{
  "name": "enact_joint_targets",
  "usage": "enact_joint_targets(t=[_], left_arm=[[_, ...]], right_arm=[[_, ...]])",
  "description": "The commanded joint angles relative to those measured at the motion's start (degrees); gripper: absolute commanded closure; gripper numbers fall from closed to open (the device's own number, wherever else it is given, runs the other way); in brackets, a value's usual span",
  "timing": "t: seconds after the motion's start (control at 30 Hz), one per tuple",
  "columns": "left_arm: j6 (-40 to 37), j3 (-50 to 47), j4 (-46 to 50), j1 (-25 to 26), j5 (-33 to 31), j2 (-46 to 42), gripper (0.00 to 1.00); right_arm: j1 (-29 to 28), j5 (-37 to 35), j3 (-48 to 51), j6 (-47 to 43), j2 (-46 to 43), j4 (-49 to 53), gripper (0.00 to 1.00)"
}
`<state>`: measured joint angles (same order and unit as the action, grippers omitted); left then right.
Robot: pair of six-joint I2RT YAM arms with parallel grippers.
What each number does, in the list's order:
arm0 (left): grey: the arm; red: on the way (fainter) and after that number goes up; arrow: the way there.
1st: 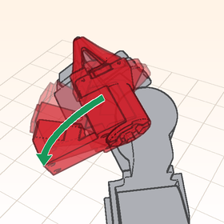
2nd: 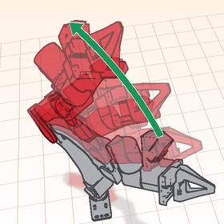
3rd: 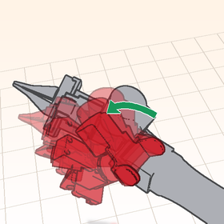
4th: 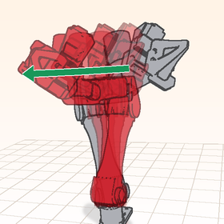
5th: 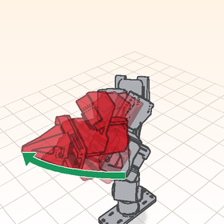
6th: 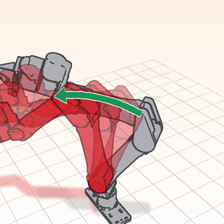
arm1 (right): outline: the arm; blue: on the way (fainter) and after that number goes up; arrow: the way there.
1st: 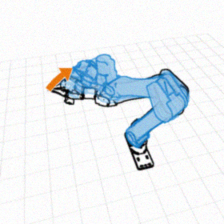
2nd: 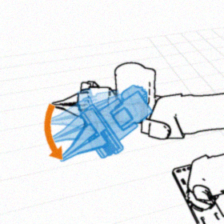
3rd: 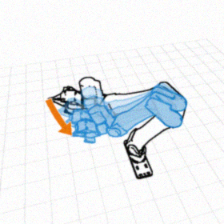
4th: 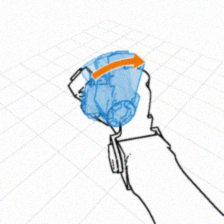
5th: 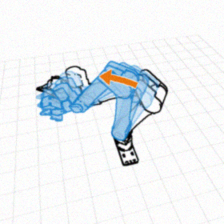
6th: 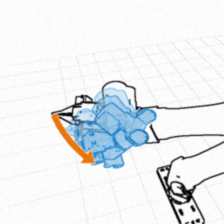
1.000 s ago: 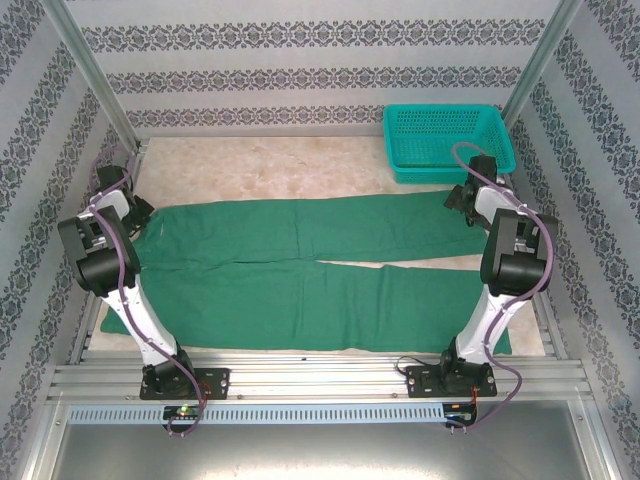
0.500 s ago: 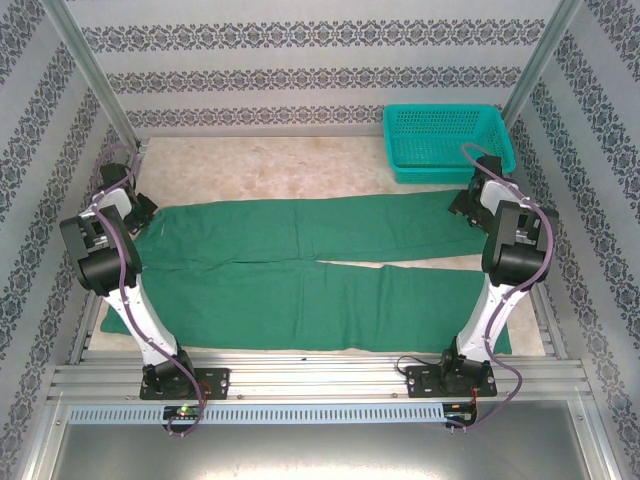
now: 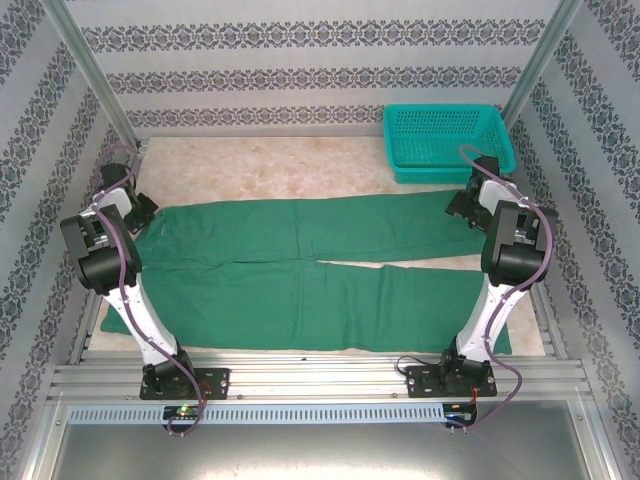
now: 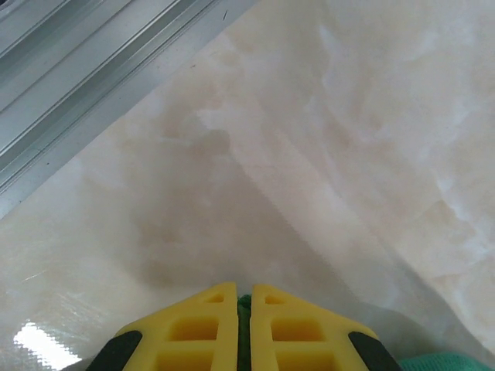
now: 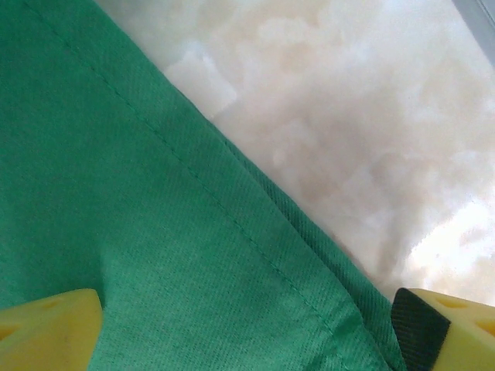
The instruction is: Roll up the long pants
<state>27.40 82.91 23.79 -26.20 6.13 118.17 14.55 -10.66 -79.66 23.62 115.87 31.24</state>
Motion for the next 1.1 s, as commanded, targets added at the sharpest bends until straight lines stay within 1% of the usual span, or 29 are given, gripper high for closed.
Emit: enact_joint_targets(t=[0.0,0.1,0.23,0.27,0.33,0.37,0.4,0.57,0.67,0.8,1.0,1.07], left_arm=[[-1.0,2.0,1.2,0.9,1.7,0.7,1.0],[-1.2,2.1,1.3,0.9,1.7,0.7,1.0],[-1.2,2.0,1.0,1.0,2.0,1.1,1.0],[-1.2,2.0,1.0,1.0,2.2,1.2,1.0],[-1.2,1.9,0.8,1.2,2.4,1.2,1.0],[-1.3,1.8,0.9,1.2,2.5,1.2,1.0],[-1.4,1.6,0.8,1.3,2.7,1.1,1.0],[-0.9,0.5,0.0,1.4,3.1,-0.4,1.0],[0.3,-0.9,-1.2,1.5,3.8,-2.4,1.0],[1.7,-0.3,-1.0,1.9,4.8,-5.0,1.0],[3.4,2.1,0.5,2.3,4.1,-8.5,1.0],[3.4,2.9,1.5,2.3,2.4,-10.1,1.0]], right_arm=[[1.3,-0.9,1.5,-0.5,-1.6,1.6,0.02],[1.4,0.6,0.2,-0.3,-0.1,2.2,0.06],[1.4,1.0,-2.0,-1.4,1.5,3.4,0.19],[1.4,1.0,-2.4,-1.7,1.8,3.8,0.26],[1.6,2.5,-2.9,-2.0,2.3,3.8,0.79],[1.6,3.1,-3.0,-2.0,2.5,3.8,0.97],[1.7,3.1,-3.3,-1.9,2.7,4.0,1.0],[1.6,3.1,-0.4,-1.3,0.2,1.7,1.0],[1.3,4.3,3.6,0.0,-4.4,-1.6,1.0],[-0.3,3.1,6.1,0.8,-10.5,-4.0,1.0],[-0.8,2.3,8.4,3.2,-17.6,-7.2,1.0],[-0.9,1.9,9.4,3.5,-19.9,-8.3,1.0]])
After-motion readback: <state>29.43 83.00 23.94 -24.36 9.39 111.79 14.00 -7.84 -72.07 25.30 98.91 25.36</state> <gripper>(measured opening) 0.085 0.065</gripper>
